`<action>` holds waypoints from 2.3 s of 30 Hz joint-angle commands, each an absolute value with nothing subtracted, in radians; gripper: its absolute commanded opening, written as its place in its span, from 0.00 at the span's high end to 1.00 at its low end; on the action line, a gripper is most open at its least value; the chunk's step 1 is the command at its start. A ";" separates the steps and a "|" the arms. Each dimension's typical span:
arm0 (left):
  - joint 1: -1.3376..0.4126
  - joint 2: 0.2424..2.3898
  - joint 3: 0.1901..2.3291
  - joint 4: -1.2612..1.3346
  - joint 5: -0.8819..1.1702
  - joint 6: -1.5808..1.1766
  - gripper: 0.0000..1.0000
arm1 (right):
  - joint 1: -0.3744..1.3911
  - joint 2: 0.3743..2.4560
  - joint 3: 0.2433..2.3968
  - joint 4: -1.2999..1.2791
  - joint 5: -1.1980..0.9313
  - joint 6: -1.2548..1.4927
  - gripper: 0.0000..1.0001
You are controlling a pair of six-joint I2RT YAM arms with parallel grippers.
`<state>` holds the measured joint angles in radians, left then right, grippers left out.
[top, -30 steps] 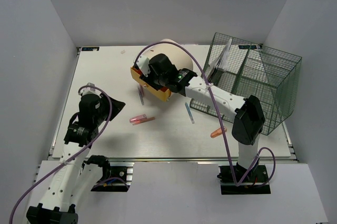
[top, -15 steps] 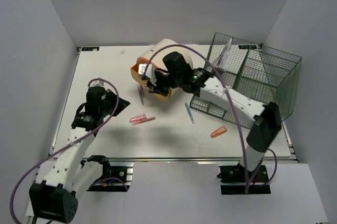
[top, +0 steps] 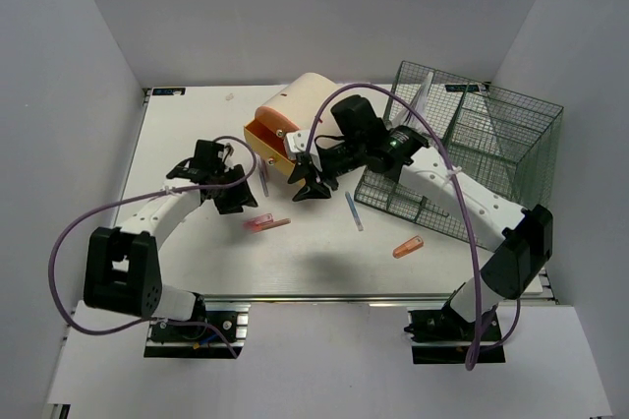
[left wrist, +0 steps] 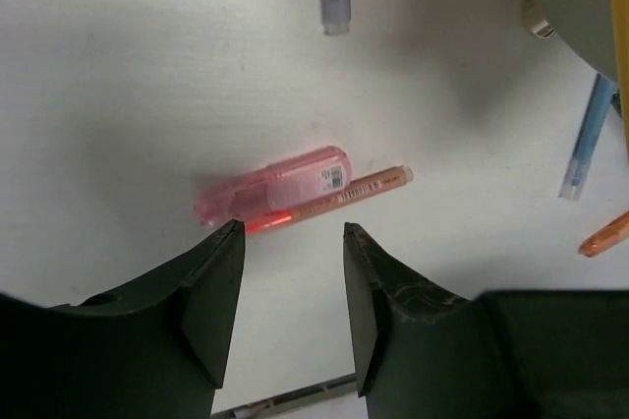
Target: Organize the desk
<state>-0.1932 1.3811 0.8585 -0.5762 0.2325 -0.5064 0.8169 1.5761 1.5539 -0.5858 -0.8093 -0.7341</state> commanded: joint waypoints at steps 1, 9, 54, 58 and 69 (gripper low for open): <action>-0.209 1.416 0.926 -0.572 0.250 -0.370 0.45 | 0.802 1.549 1.543 -0.600 -0.868 -0.723 0.51; -0.273 1.488 0.983 -0.561 0.233 -0.184 0.43 | 0.762 1.525 1.508 -0.575 -0.874 -0.681 0.51; -0.457 1.491 0.830 -0.480 -0.002 -0.129 0.45 | 0.672 1.526 1.488 -0.552 -0.942 -0.598 0.48; -0.457 1.486 0.822 -0.482 -0.002 -0.129 0.45 | 0.667 1.528 1.488 -0.552 -0.943 -0.598 0.48; -0.466 1.482 0.815 -0.480 0.035 -0.130 0.43 | 0.666 1.534 1.493 -0.552 -0.953 -0.594 0.48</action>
<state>-0.4515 1.4979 0.8127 -0.4801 0.0254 -0.1310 0.6689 1.5585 1.4899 -0.5739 -0.9234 -0.6041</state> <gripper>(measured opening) 0.565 0.520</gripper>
